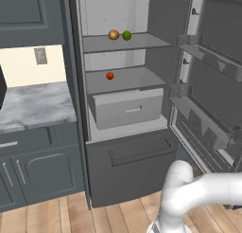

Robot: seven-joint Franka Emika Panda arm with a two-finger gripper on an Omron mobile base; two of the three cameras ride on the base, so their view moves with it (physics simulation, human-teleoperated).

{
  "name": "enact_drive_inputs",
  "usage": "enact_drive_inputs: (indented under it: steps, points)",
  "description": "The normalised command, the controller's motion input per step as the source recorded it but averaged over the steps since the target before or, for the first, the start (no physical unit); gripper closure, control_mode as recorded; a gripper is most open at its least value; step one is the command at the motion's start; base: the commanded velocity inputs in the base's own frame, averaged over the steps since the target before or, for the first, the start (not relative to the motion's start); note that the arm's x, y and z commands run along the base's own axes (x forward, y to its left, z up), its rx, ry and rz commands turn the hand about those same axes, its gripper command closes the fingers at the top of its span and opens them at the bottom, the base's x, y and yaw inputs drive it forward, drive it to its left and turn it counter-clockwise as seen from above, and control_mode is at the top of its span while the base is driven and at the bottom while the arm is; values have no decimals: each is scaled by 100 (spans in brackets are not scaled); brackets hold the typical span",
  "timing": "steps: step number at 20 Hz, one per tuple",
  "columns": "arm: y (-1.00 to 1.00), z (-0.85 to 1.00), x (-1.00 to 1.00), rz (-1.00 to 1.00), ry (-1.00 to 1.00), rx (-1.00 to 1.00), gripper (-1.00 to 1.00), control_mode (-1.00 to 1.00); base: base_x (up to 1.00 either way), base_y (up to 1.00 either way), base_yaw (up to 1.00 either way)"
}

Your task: Place the potato in the correct fridge rack based on whether it is a fruit or vegetable. Finally, close the fridge door.

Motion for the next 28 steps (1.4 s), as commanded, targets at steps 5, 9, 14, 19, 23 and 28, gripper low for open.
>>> enact_drive_inputs:
  steps: [5,9,14,19,23,28]
  points:
    - [100,-82,-2,29,-23,-18,-100,-100,0,0,0]
    - [100,-70,0,27,-35,-17,-100,-100,0,0,0]
    - [100,-44,5,21,-46,-12,-100,-100,0,0,0]
    - [100,-2,43,7,-57,-2,-100,-100,0,0,0]
    - [95,0,80,0,-57,0,-100,-100,0,0,0]
    - [70,7,99,0,-47,5,-100,-100,0,0,0]
